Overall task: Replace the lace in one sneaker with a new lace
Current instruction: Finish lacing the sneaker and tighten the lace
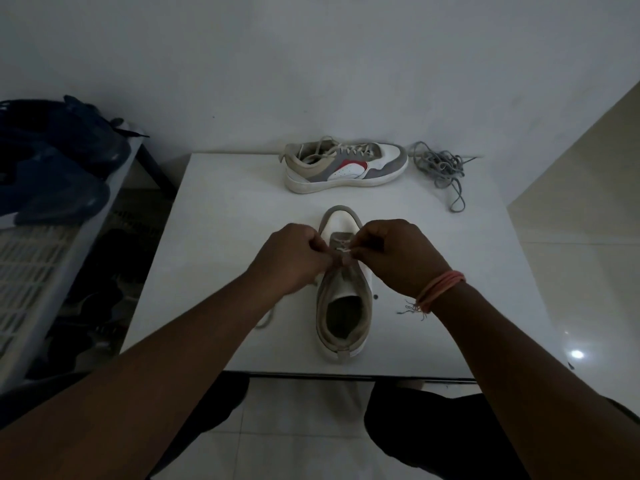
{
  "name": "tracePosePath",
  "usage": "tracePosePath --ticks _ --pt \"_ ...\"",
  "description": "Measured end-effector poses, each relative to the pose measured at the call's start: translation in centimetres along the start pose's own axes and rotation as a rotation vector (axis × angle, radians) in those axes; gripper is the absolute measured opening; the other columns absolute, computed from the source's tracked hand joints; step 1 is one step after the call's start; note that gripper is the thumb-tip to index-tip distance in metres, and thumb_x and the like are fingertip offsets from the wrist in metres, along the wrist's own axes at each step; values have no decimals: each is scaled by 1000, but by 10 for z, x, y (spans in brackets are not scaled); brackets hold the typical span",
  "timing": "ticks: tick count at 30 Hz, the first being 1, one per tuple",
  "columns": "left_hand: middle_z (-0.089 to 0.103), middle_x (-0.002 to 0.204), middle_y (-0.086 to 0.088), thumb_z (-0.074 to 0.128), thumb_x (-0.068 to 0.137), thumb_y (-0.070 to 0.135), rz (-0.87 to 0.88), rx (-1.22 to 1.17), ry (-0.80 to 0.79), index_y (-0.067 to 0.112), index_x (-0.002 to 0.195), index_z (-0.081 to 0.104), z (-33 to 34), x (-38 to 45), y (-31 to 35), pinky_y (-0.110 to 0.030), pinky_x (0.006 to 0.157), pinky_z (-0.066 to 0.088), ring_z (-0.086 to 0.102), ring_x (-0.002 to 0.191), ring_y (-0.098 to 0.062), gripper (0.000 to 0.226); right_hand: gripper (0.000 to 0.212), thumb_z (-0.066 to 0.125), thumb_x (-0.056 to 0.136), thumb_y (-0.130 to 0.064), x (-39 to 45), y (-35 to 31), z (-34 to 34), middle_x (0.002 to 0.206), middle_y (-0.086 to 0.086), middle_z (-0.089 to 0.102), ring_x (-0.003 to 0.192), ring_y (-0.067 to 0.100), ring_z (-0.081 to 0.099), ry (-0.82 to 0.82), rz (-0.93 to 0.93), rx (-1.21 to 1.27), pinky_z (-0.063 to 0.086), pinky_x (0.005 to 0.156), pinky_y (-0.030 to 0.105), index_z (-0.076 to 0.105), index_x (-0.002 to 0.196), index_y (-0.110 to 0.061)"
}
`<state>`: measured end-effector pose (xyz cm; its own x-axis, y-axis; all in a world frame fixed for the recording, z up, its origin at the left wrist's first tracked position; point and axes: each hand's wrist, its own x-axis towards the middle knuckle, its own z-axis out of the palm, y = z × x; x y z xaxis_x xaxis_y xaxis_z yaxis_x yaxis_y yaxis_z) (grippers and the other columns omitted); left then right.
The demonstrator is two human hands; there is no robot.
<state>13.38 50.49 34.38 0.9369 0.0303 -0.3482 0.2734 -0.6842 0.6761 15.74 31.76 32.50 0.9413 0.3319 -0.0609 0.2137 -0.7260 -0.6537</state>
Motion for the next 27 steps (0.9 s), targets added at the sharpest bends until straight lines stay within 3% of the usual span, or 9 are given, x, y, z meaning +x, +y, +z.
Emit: tracePosePath --ticks 3,6,10,13,15,17,27 --pt "75 77 -3 81 80 40 16 50 -29 16 90 78 6 -2 -5 -43 75 63 73 72 -20 26 8 69 87 -21 -4 -7 2 87 -7 70 79 5 63 -43 38 -9 51 73 22 74 93 -22" --pt "75 72 -10 75 82 19 -54 -81 -50 9 82 79 4 3 -8 -44 71 64 75 67 -24 11 9 68 86 -20 -7 -16 7 89 -6 69 80 8 61 -43 78 -25 41 64 11 75 92 -22" --pt "73 86 -26 68 90 3 -146 -289 -105 -7 90 75 1 2 -7 -33 65 64 74 71 -29 13 11 67 89 -26 -7 -20 13 85 -11 63 67 -2 51 -11 120 -82 27 56 4 77 94 -25" --pt "73 88 -25 67 92 3 -173 -357 -139 -7 93 73 -1 3 -7 -32 68 63 72 72 -26 12 11 69 88 -26 -6 -24 16 86 -9 68 74 4 58 -4 123 -55 44 64 10 79 93 -24" --pt "74 88 -24 68 91 4 -181 -378 -148 -7 93 73 -2 4 -9 -33 70 63 73 74 -26 12 10 70 86 -24 -6 -26 21 87 -3 74 80 12 65 16 128 -25 57 77 29 80 89 -22" --pt "74 89 -24 69 90 4 -185 -391 -157 -5 94 74 -2 4 -10 -35 73 63 73 76 -27 11 12 69 84 -24 -7 -26 26 86 0 75 81 16 67 51 143 -23 58 79 38 81 87 -21" --pt "77 88 -16 66 93 4 -236 -464 -186 5 96 75 -2 5 -7 -39 79 63 75 81 -26 9 18 60 91 -25 -10 -37 28 90 4 71 82 21 66 12 108 -207 57 79 36 76 94 -16"
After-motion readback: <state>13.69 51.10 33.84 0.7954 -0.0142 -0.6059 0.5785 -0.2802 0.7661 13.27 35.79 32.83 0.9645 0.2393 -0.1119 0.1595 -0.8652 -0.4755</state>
